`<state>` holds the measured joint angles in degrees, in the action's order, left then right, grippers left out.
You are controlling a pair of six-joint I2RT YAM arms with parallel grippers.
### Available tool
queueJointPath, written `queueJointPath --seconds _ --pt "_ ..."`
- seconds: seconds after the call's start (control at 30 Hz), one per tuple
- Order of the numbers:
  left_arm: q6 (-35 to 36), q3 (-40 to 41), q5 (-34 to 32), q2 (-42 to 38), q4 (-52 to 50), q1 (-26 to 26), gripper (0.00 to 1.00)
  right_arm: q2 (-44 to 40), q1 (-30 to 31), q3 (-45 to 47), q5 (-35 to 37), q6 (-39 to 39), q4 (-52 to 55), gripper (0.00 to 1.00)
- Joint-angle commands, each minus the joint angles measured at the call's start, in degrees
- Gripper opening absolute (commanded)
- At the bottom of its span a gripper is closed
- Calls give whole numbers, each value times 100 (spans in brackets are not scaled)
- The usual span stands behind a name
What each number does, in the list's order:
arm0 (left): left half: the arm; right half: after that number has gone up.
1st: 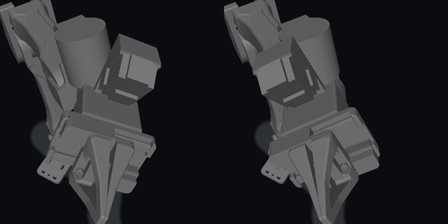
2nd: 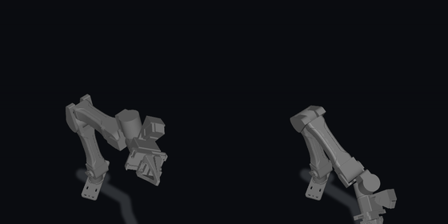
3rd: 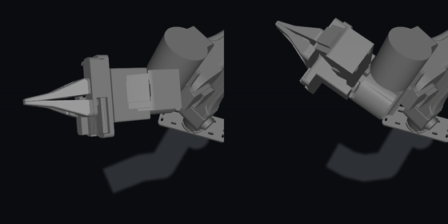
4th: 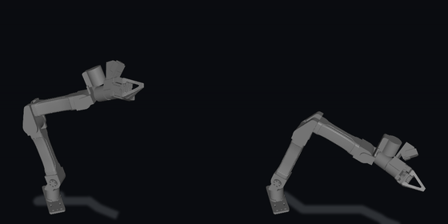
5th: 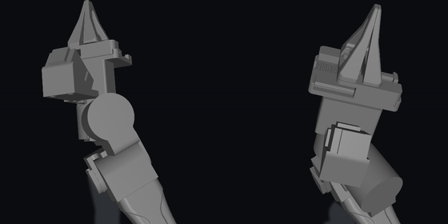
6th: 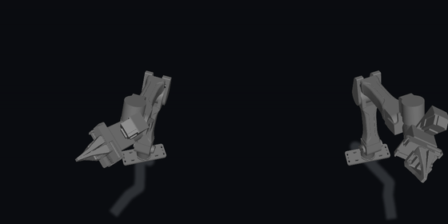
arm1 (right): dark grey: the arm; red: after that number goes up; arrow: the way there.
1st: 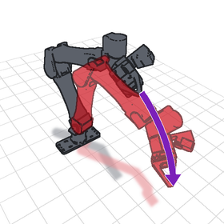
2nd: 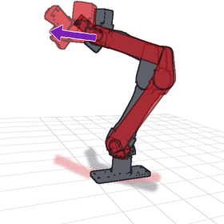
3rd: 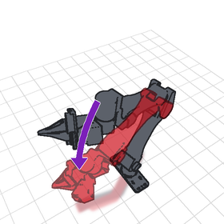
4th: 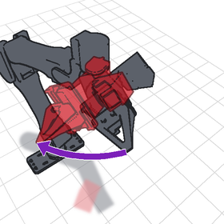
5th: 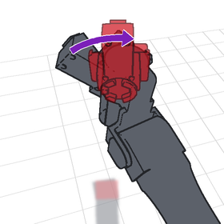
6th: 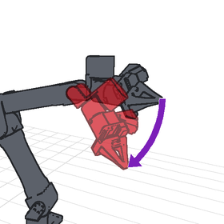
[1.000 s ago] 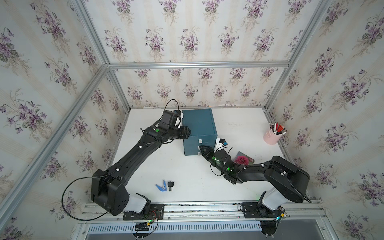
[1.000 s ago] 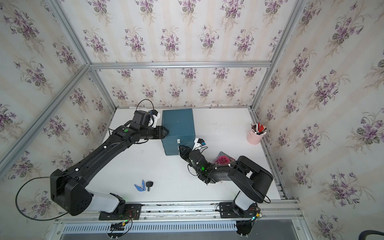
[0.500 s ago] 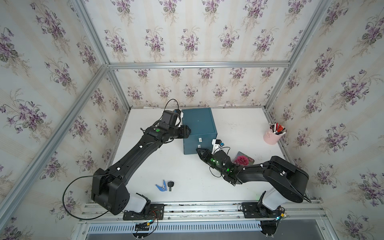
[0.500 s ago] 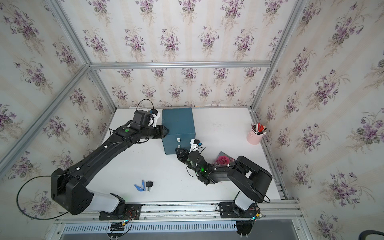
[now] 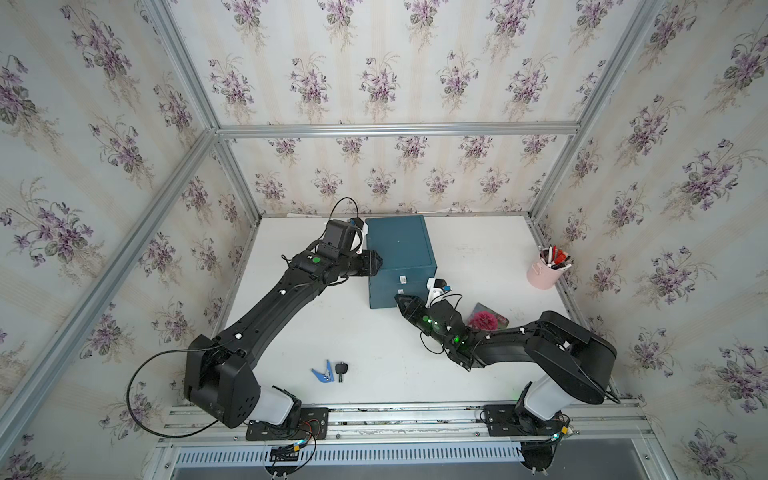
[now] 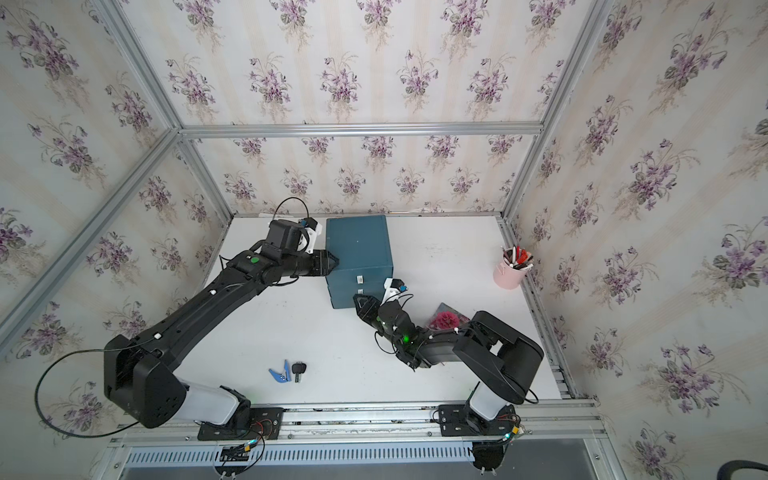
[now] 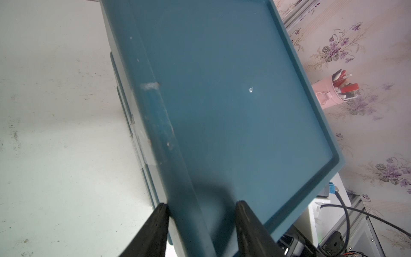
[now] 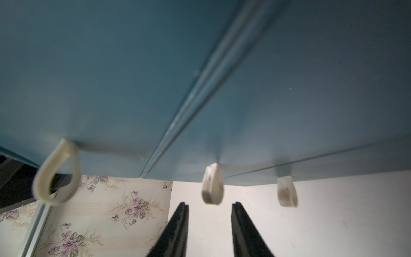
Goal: Take the seed bags out of the drawer
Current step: Open the drawer in the storage box.
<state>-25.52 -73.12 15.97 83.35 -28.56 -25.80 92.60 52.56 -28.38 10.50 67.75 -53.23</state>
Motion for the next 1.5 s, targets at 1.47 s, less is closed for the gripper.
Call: queueJointPath --seconds 1.47 --pt "108 -120 -287 50 -862 -1 54 -2257 2459 345 1906 -111 3521 18"
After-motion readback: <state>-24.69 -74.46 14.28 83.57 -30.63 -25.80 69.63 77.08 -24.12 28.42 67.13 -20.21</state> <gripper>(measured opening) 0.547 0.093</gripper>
